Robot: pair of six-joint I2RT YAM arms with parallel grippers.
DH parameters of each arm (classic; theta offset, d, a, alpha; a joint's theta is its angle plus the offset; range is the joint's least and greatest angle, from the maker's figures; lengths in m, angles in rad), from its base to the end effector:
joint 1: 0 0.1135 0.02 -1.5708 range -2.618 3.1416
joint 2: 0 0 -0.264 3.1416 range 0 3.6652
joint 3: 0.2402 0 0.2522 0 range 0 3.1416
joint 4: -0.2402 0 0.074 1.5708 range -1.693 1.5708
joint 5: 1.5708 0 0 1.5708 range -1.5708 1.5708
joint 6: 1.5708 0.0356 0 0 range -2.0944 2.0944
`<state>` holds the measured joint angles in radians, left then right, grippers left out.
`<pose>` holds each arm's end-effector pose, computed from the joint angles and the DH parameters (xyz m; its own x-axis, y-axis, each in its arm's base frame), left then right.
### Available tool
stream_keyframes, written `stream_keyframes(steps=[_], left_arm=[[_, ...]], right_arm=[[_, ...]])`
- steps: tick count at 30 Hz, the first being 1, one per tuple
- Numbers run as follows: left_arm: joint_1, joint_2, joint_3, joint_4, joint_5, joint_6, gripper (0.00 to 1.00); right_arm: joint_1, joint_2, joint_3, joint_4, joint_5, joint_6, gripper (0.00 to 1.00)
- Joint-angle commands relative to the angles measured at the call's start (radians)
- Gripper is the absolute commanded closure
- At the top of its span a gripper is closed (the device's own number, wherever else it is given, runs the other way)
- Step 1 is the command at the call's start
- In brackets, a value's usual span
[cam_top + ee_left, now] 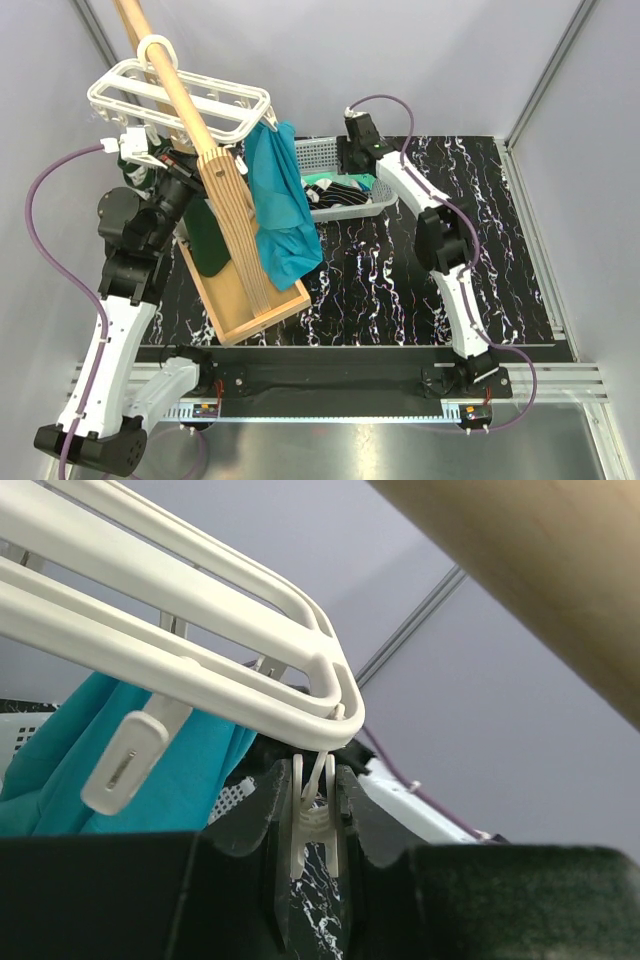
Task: Clip the socks to the hanger
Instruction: Adjust the sock in the bin.
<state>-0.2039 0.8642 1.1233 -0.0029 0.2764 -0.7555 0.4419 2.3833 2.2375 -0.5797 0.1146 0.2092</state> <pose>0.1691 -0.0449 0.4625 -0.1302 -0.6467 -0.7516 0.5001 0.6117 -0.6129 0.4940 0.2292 0.2463 -0.6589 -0.0835 -0.7476 -0.2154 0.9732 0.0812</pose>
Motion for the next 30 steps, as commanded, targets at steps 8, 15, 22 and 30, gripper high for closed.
stream_keyframes(steps=[8,15,22,30], left_arm=[[-0.003,0.006,-0.013,0.083,0.040,-0.007,1.00],[-0.003,0.001,-0.022,0.096,0.021,-0.022,1.00],[-0.003,-0.019,-0.042,0.103,-0.003,-0.042,1.00],[-0.002,-0.024,-0.004,0.057,0.013,-0.022,1.00]], right_arm=[[-0.005,0.102,0.062,0.009,-0.078,-0.021,0.44],[-0.008,0.106,0.062,0.006,-0.101,-0.053,0.59],[-0.011,0.099,0.082,-0.011,-0.179,-0.027,0.50],[-0.009,0.053,-0.045,0.034,-0.257,0.039,0.34]])
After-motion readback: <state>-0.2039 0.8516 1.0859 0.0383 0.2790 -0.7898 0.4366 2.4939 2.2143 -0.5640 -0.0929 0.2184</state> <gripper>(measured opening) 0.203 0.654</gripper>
